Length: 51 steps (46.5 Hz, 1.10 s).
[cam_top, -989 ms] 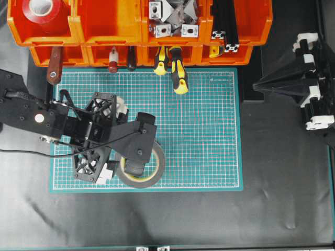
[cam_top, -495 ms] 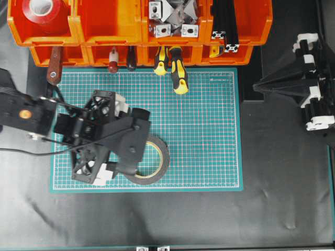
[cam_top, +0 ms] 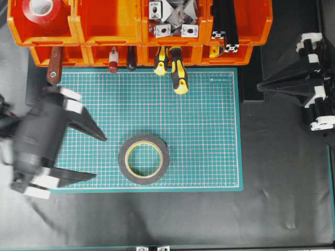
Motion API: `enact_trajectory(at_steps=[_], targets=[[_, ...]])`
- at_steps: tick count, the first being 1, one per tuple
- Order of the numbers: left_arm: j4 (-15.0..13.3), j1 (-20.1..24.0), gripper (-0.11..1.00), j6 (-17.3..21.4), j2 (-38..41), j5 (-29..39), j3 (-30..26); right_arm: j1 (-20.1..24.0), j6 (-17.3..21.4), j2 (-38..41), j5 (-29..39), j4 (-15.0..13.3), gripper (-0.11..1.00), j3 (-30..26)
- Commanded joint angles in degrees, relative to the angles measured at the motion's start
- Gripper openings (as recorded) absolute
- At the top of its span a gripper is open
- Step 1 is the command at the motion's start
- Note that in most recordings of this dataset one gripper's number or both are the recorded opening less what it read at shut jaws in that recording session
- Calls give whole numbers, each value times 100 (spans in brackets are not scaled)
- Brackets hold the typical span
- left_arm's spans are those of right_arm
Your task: Pick foam from container rack with left arm.
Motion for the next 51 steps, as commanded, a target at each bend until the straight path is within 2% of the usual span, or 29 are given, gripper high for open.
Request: enact_trajectory(at_steps=[1,21,31,38,51], targets=[[18,62,77,-9,-483,-571,202,18,0,0,0,9,0,-158],[18,360,77,88,-2250,-1468,1292,18,0,-290,132,9,0,-176],[18,360,77,149,-2725,-1635,1811,18,0,-545,141,9,0,-149],[9,404,76,149,-3006,-1881,1969,18,0,-624,141,9,0,-167],[18,580,76,149,-3384,-1890,2232,18,0,-624,141,9,0,-149]])
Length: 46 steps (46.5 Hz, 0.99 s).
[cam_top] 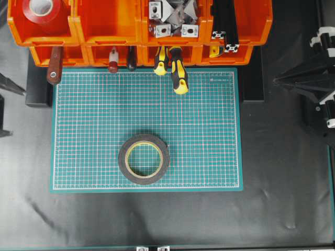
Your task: Pick foam from container rack with left arm.
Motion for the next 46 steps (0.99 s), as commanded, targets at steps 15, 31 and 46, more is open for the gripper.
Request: enact_trajectory(at_steps=[15,31,46], targets=[[9,70,76,-114,-404,-79,316,9,0,26,-18,9,0,-158],[9,79,76,-123,-483,-70,343,53,0,26,35,9,0,-158],[9,97,76,-114,-483,-62,369,79,0,26,35,9,0,-149]])
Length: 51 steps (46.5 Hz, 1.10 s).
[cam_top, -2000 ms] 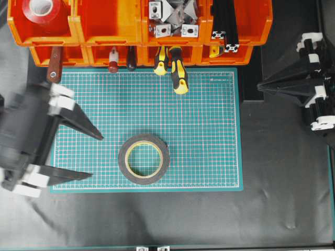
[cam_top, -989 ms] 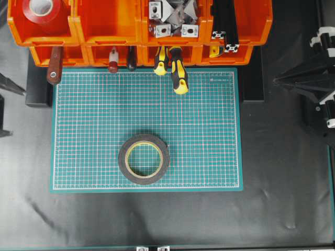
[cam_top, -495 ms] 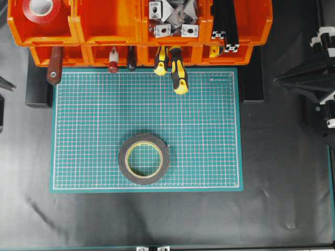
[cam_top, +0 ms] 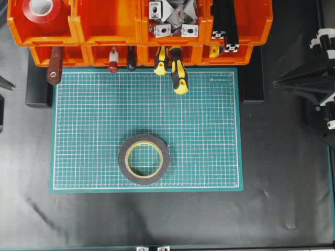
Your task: Pick foam from container rack with left arm.
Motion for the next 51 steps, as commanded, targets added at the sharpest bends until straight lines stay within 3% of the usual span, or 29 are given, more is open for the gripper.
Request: enact_trajectory(at_steps=[1,51], targets=[[9,26,76,-9,26,-53,-53,18,0,35,-18,9,0,-149],[9,70,76,-35,88,-70,0,18,0,35,316,9,0,-114]])
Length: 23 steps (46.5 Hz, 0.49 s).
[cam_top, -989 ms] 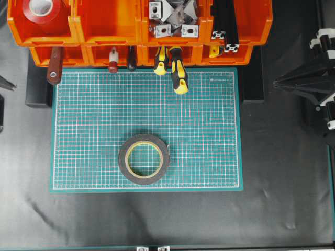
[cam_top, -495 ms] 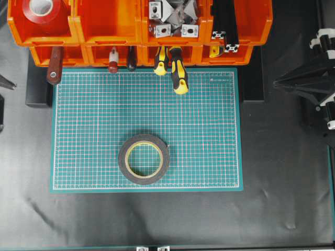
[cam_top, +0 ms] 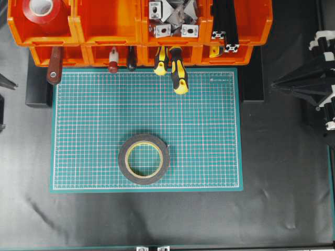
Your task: Pick foam from container rack with left arm.
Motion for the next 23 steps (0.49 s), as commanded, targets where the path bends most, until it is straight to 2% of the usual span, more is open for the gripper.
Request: enact_trajectory(at_steps=[1,23], targets=[[18,18,76,-9,62,-62,-53,9,0,35,9,18,0,-114],[18,18,76,53,97,-70,-35,-9,-9,35,-44,18,0,-114]])
